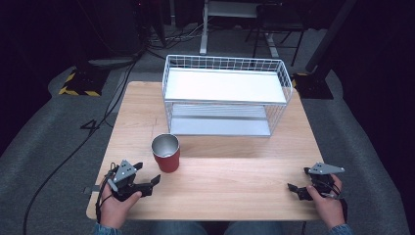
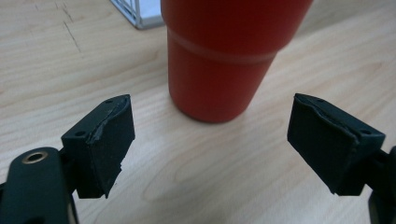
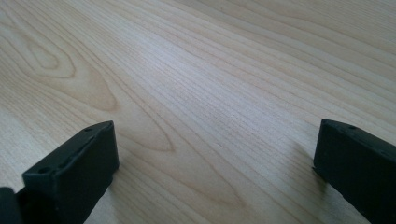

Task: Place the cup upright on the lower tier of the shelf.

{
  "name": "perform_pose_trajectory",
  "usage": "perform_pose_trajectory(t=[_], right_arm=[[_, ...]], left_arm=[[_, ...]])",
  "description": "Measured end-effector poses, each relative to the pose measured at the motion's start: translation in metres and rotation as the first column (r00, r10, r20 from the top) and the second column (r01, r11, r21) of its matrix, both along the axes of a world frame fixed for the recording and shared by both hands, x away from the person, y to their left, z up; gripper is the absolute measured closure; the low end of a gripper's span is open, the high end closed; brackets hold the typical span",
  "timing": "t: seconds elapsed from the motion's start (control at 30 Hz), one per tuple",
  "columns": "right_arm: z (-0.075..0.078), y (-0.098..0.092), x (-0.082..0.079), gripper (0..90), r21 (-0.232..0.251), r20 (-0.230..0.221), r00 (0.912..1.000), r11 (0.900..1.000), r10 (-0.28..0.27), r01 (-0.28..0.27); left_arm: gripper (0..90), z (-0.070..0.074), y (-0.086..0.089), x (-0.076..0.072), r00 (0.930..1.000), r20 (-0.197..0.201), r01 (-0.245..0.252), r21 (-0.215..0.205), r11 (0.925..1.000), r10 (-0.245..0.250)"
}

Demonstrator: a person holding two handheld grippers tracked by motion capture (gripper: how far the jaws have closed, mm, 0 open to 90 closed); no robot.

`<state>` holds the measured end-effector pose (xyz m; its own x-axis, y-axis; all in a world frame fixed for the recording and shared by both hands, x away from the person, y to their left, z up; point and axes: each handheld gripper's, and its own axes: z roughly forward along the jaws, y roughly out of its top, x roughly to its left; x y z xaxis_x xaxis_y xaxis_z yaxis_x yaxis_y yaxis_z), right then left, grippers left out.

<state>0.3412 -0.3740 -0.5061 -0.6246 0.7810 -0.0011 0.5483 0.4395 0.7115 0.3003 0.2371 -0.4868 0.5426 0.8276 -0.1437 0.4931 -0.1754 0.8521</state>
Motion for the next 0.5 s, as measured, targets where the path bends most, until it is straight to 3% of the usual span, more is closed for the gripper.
perform_pose_trajectory(t=[0.27, 0.4, 0.5], right_arm=[[0.000, 0.000, 0.000, 0.3, 0.000, 0.000, 1.0000, 1.000, 0.000, 0.000], [0.000, 0.000, 0.000, 0.3, 0.000, 0.000, 1.0000, 1.000, 0.000, 0.000], [0.000, 0.000, 0.000, 0.3, 0.000, 0.000, 1.0000, 1.000, 0.000, 0.000]], left_arm=[[15.7, -0.002, -0.014, 0.010, 0.9986, 0.051, -0.007, -0.052, 0.9986, 0.010], [15.6, -0.002, -0.021, 0.016, 0.9995, 0.029, 0.009, -0.082, 0.9966, -0.006], [15.6, -0.003, -0.027, 0.020, 0.9998, 0.021, 0.000, -0.066, 0.9978, 0.001]])
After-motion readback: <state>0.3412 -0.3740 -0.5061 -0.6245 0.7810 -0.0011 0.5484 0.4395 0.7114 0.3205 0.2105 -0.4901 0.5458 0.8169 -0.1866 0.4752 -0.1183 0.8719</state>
